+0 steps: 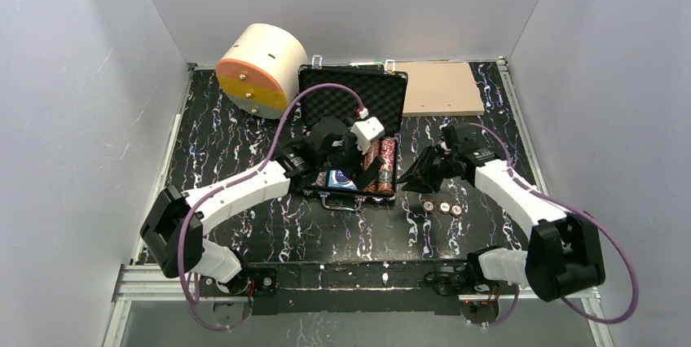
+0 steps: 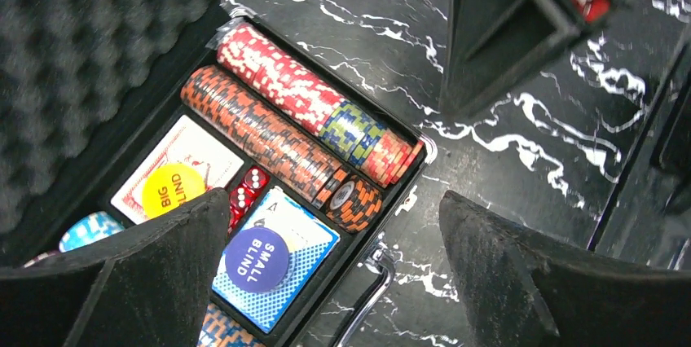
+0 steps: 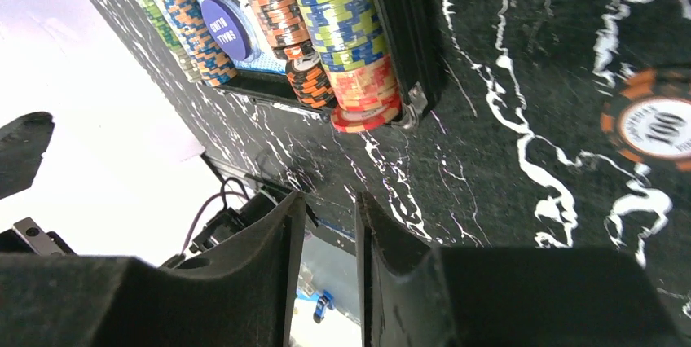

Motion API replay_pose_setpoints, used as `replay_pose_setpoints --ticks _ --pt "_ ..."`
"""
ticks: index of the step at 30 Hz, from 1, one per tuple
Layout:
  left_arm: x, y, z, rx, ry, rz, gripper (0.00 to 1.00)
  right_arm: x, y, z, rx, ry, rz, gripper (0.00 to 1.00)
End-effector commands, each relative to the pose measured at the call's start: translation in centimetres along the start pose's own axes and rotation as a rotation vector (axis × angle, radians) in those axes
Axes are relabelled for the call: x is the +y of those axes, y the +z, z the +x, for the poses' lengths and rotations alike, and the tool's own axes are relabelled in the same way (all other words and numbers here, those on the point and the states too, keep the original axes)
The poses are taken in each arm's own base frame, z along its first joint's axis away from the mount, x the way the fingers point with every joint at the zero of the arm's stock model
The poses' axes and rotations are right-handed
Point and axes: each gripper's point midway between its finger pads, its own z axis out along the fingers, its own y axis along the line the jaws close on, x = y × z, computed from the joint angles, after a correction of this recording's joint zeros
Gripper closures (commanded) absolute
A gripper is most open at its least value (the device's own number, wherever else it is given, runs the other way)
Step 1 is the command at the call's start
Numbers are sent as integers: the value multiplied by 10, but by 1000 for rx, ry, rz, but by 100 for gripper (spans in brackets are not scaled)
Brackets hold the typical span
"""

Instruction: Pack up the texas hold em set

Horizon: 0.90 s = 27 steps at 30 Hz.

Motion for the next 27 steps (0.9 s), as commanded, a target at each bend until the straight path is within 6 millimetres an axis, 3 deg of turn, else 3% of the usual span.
replay_pose_setpoints --ticks 1,7,20,27 --pt "17 -12 -17 -110 -210 -130 2 23 15 2 63 -69 -78 63" --pt "22 -15 -7 -129 -303 -184 2 5 32 8 129 -32 34 69" --pt "21 -13 5 -92 -287 -186 2 4 53 -2 129 -45 71 71" --pt "19 -14 8 -97 -303 -180 2 -14 62 2 144 -37 132 72"
